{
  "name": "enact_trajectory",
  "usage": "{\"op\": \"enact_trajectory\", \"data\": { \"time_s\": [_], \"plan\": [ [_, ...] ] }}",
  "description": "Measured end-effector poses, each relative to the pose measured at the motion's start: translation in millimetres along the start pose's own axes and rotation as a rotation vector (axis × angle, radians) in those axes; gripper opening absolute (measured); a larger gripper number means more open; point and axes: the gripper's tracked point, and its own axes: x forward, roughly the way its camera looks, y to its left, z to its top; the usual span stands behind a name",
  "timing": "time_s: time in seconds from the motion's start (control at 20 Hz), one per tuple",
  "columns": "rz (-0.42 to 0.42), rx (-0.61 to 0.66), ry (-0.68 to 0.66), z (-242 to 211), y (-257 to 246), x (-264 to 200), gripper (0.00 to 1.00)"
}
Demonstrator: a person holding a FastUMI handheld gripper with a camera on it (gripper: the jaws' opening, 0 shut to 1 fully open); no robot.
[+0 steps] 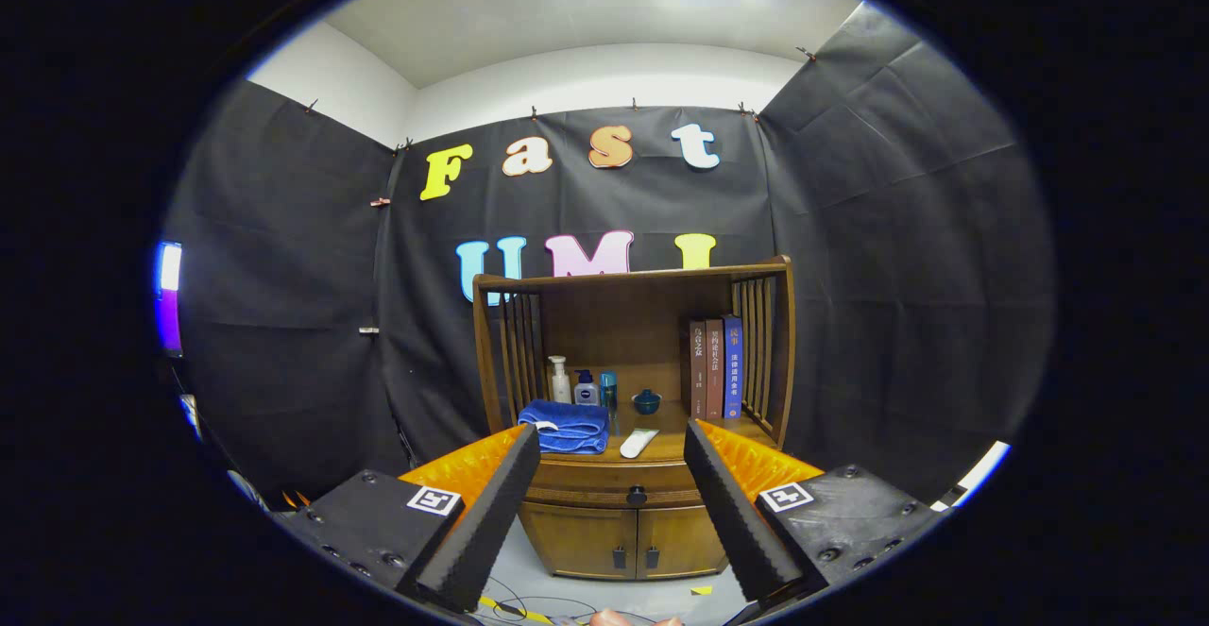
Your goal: Pull open the drawer, take out the items inside it, and place them on the countertop above the cabinet.
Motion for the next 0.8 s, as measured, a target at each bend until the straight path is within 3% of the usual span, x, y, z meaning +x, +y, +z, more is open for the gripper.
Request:
{"op": "enact_trajectory", "data": {
  "time_s": [0.8],
  "plan": [
    [0.006, -0.009, 0.006, -3.0, 3.5, 0.1, 0.99]
  ]
}}
